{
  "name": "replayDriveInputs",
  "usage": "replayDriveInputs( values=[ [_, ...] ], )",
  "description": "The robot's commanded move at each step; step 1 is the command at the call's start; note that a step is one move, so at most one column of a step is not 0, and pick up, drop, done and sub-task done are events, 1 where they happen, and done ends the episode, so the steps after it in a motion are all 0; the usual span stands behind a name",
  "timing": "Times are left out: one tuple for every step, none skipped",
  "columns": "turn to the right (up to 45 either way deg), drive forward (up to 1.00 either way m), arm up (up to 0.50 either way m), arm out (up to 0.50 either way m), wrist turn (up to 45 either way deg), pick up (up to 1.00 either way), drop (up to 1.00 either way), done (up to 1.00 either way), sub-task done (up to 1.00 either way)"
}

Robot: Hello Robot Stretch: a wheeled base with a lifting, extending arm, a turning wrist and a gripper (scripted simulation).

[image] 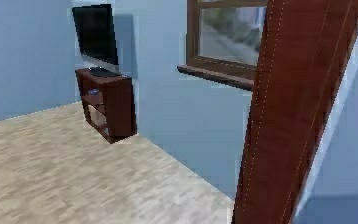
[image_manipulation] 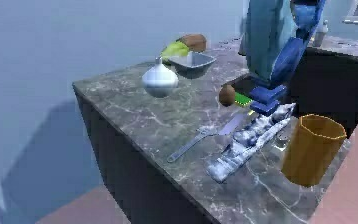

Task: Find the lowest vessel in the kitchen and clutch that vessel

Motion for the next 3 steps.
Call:
replayDriveInputs(
  values=[
    [-30.0,0.00,0.00,0.00,0.0,0.00,0.00,0.00,0.00],
    [0.0,0.45,0.00,0.00,0.0,0.00,0.00,0.00,0.00],
    [45.0,0.00,0.00,0.00,0.0,0.00,0.00,0.00,0.00]
  ],
)
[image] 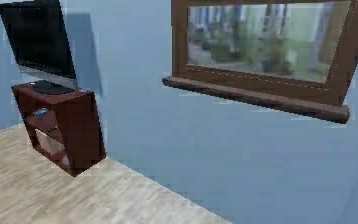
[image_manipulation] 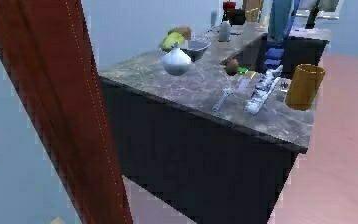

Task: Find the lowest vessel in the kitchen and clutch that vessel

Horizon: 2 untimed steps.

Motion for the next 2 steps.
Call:
replayDriveInputs(
  values=[
    [45.0,0.00,0.00,0.00,0.0,0.00,0.00,0.00,0.00],
    [30.0,0.00,0.00,0.00,0.0,0.00,0.00,0.00,0.00]
  ],
)
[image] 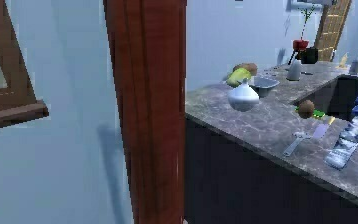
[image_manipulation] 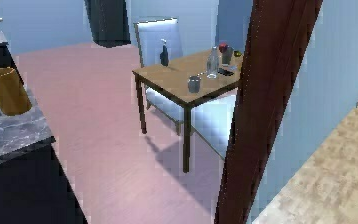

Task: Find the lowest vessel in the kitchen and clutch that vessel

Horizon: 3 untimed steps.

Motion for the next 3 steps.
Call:
replayDriveInputs(
  values=[
    [3.0,0.00,0.00,0.00,0.0,0.00,0.00,0.00,0.00],
    [45.0,0.00,0.00,0.00,0.0,0.00,0.00,0.00,0.00],
    [39.0,0.00,0.00,0.00,0.0,0.00,0.00,0.00,0.00]
  ],
)
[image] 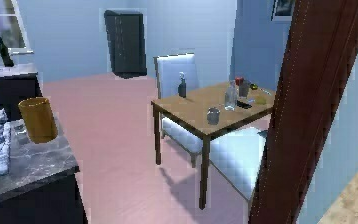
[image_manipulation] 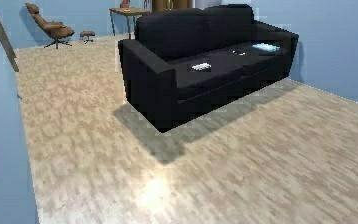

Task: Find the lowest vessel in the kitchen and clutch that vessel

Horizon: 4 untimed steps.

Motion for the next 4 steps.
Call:
replayDriveInputs(
  values=[
    [0.0,0.55,0.00,0.00,0.0,0.00,0.00,0.00,0.00],
    [12.0,0.00,0.00,0.00,0.0,0.00,0.00,0.00,0.00],
    [0.0,0.20,0.00,0.00,0.0,0.00,0.00,0.00,0.00],
    [24.0,0.00,0.00,0.00,0.0,0.00,0.00,0.00,0.00]
  ],
)
